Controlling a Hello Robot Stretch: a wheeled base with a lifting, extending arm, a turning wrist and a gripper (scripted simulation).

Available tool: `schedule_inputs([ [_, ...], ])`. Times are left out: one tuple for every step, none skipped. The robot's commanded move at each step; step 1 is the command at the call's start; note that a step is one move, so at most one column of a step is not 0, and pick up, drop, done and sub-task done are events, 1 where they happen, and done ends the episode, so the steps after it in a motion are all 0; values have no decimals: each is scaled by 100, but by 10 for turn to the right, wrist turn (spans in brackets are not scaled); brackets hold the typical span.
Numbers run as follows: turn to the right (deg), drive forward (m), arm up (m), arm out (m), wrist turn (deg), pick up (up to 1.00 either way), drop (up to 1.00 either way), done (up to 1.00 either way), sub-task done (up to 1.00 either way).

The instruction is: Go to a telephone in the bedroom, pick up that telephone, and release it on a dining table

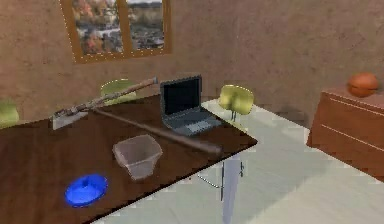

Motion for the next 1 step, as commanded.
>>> schedule_inputs([
  [-390, 0, 0, 0, 0, 0, 0, 0, 0],
])
